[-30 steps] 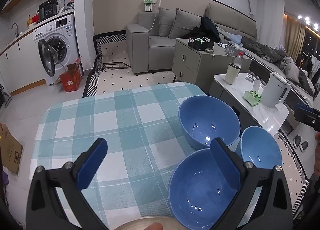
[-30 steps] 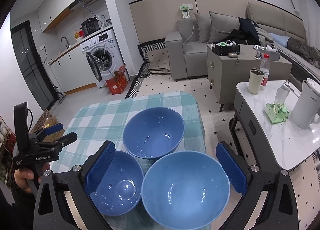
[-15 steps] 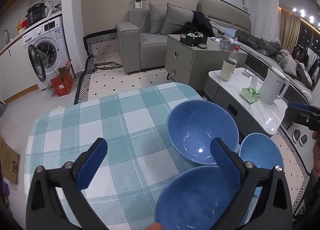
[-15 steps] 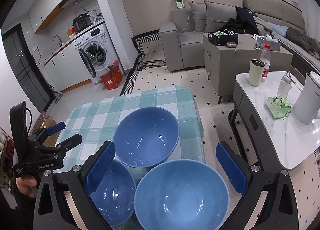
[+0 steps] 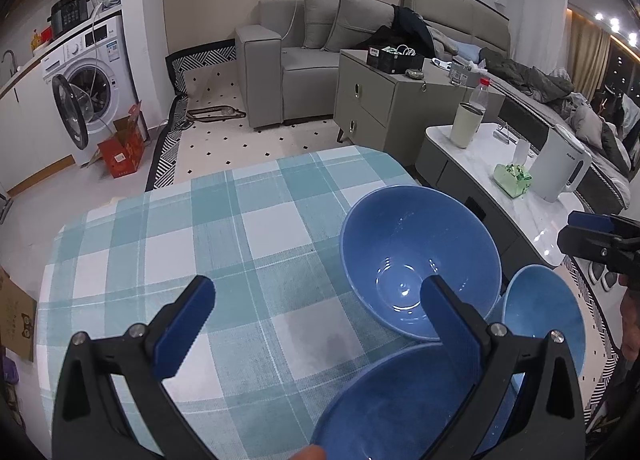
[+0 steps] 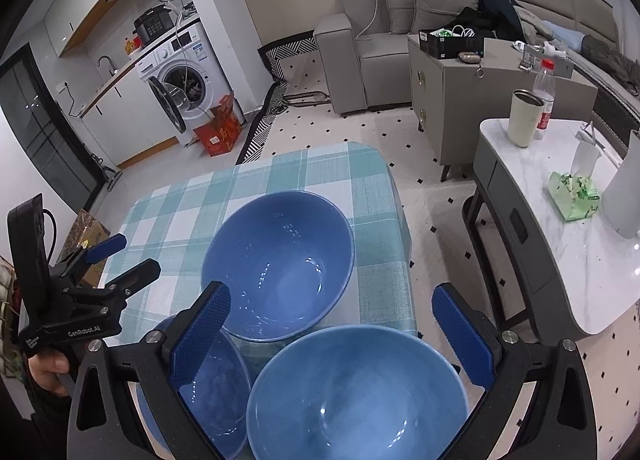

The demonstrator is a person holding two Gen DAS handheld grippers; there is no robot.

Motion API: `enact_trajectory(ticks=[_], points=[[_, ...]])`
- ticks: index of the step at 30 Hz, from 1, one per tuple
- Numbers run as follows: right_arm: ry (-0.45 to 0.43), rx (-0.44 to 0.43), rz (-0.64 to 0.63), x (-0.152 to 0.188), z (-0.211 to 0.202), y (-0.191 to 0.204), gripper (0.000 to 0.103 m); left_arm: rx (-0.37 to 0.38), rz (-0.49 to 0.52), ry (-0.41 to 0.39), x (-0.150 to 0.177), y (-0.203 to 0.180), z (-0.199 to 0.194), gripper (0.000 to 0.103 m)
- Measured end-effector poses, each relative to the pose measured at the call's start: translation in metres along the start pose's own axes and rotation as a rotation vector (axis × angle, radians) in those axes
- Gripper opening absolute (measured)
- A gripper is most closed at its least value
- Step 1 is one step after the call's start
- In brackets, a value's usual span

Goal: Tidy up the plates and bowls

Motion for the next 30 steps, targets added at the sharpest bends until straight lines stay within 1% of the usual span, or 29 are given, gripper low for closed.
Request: enact_trajectory(ticks=[5,7,11,15,20,22,24,29,30], points=[[0.024,-0.029,0.003,0.002,0.017,-0.002,0.102,0.013,-0.011,0.013,0.001,0.0,0.013,0.103],[0.039,-0.033,0.006,0.002,0.025,-0.002,0.102,0.007,-0.002,0.025,0.002,-0.001,0.02,0.103],[0.087,-0.043,0.036,0.003,0.043,-0.004,0.102,-0.023,0.028,0.027,0.005,-0.002,0.03,0.103],[0.133,-0.062,0.074,0.004,0.064,-0.008,0.101,-0.013,0.033,0.051,0.008,-0.002,0.04,0.103],[0.165,-0.055,0.067,0.008,0.081,-0.009,0.094,0.001,0.018,0.073,0.009,0.0,0.049,0.103],[0.179,-0.054,0.063,0.012,0.086,-0.008,0.089,-0.005,0.035,0.072,0.009,-0.002,0.051,0.103],[0.189,-0.046,0.058,0.014,0.091,-0.008,0.087,-0.002,0.048,0.08,0.011,-0.004,0.055,0.103],[0.213,-0.052,0.064,0.02,0.099,-0.01,0.082,0.027,0.045,0.095,0.013,-0.007,0.063,0.101],[0.216,-0.052,0.066,0.021,0.1,-0.012,0.079,0.032,0.044,0.102,0.013,-0.007,0.065,0.101]])
Point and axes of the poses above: each gripper's, at about its wrist camera, not at the fingertips, and z roughly the way its jaws point, y to its left, x to its underside, the point moved 2 cm from there along z, roughly the way its jaws point, and after that the axes turned 14 degrees about -y, right-handed, at the moved point
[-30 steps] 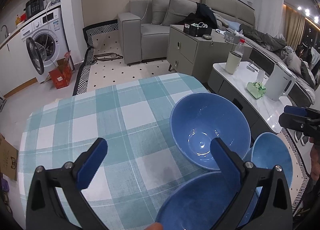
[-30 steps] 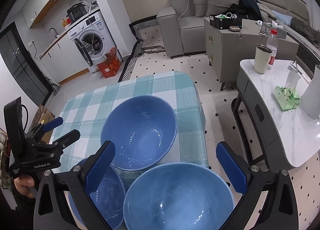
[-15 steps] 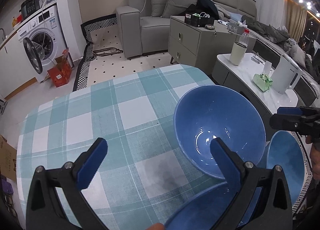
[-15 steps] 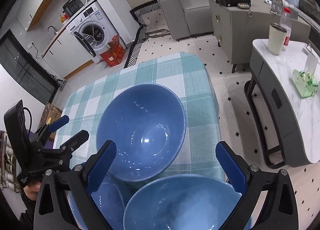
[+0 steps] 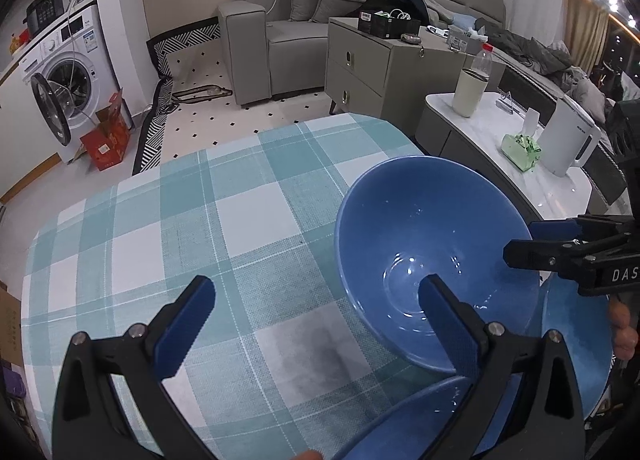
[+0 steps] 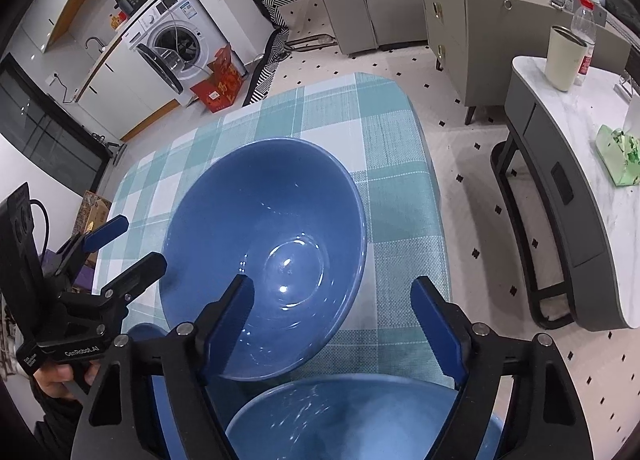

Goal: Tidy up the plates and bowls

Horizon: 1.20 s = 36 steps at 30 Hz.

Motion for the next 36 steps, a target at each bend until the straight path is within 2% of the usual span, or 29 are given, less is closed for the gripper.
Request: enact_trajectory(ticks=[1,4,9,15,26,31,36], points=[[0.006,-0.002,0.002,0.001,0.002,-0.001,0.076,0.005,-0.002,0.006,0.0,0.0,0.002,0.101],[0.018,0.003,0.005,0.002,0.005,-0.004,0.075,0.024,-0.009,0.02,0.002,-0.001,0.005,0.093],[0.027,0.005,-0.002,0.005,0.009,-0.003,0.067,0.038,-0.015,0.052,0.007,-0.002,0.01,0.064],[0.03,-0.019,-0.037,0.01,0.01,0.004,0.058,0.055,-0.021,0.061,0.011,-0.003,0.009,0.046],[0.024,-0.016,-0.047,0.013,0.012,0.007,0.043,0.077,-0.024,0.054,0.009,-0.006,0.009,0.027],[0.018,-0.017,-0.052,0.014,0.011,0.007,0.03,0.084,-0.024,0.056,0.008,-0.008,0.008,0.024],[0.016,-0.007,-0.053,0.013,0.01,0.005,0.025,0.092,-0.025,0.043,0.006,-0.009,0.006,0.021]])
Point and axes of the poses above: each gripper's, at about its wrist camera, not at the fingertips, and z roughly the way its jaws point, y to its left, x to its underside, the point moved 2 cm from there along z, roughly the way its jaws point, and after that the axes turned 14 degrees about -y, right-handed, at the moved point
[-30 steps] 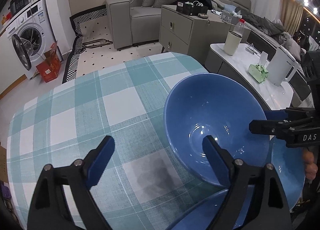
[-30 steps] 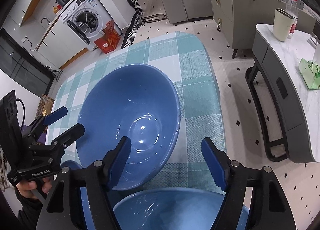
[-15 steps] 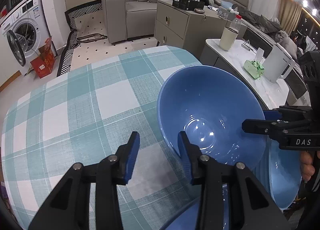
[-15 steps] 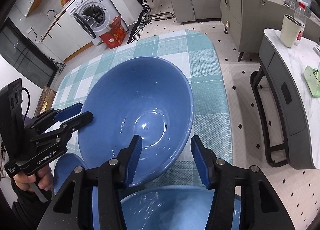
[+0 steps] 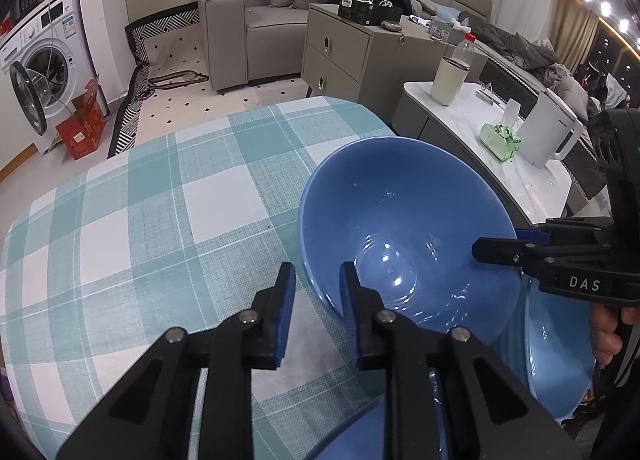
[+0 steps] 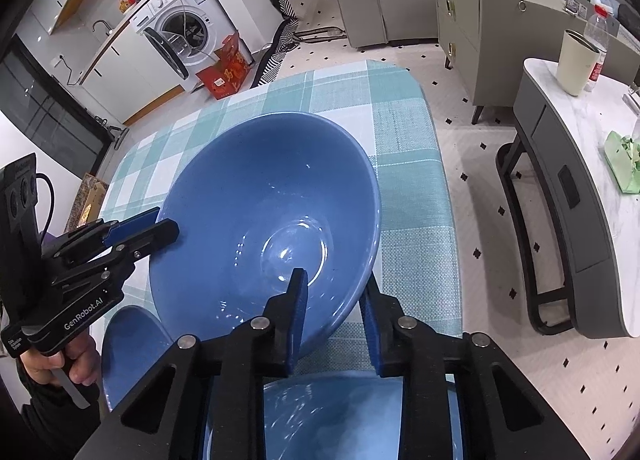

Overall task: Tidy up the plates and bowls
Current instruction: 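Close both grippers on the rim of the dark blue bowl, then lift the dark blue bowl with both grippers and carry it over the other dark bowl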

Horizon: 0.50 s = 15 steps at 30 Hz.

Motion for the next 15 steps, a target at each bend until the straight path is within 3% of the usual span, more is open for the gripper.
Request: enact_trajectory(ticks=[15], points=[[-0.017,0.033,-0.05,0.0016,0.0009,0.0054,0.02,-0.016,0.025,-0.021,-0.002,-0.0059,-0.0048,0.02]])
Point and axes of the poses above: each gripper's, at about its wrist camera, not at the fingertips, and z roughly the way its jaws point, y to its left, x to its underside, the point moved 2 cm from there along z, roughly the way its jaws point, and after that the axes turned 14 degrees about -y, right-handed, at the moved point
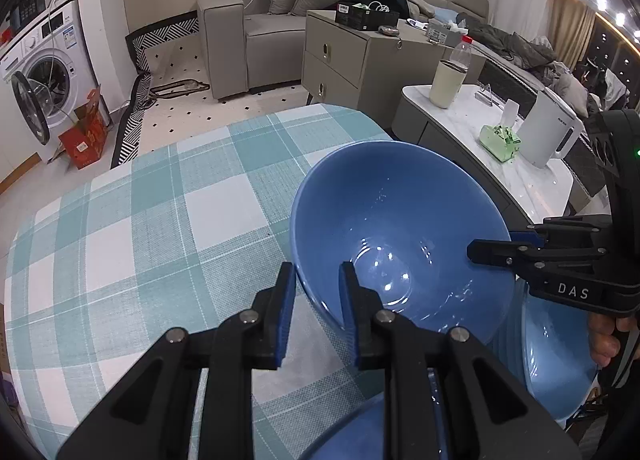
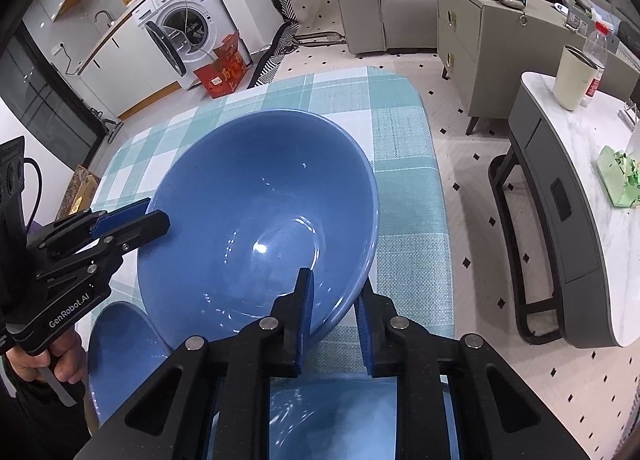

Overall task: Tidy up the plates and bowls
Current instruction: 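Lift the dark blue bowl with both grippers and carry it over the other dark bowl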

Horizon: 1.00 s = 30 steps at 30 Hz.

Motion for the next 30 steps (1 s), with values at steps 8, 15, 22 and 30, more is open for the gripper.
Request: enact_trajectory(ticks=[8,15,22,30], points=[[-0.007,-0.005,0.004,-0.003,-0.004,0.003,0.02,-0.009,-0.008,-0.005,-0.002,0.001,-0.003,0.02],[-0.021,0.001,0.005,-0.008,-0.012,0.005,0.02,-0.003,-0.012,-0.019,-0.006,0.001,-0.008,0.02],[-0.043,0.004,-0.002,-0.014,-0.027,0.01,0.02,-0.005,-0.015,-0.044,-0.011,0.001,-0.023,0.02],[-0.075,0.004,-0.017,-0.017,-0.05,0.021,0.02,-0.001,-0.015,-0.089,-0.017,-0.001,-0.05,0.02]])
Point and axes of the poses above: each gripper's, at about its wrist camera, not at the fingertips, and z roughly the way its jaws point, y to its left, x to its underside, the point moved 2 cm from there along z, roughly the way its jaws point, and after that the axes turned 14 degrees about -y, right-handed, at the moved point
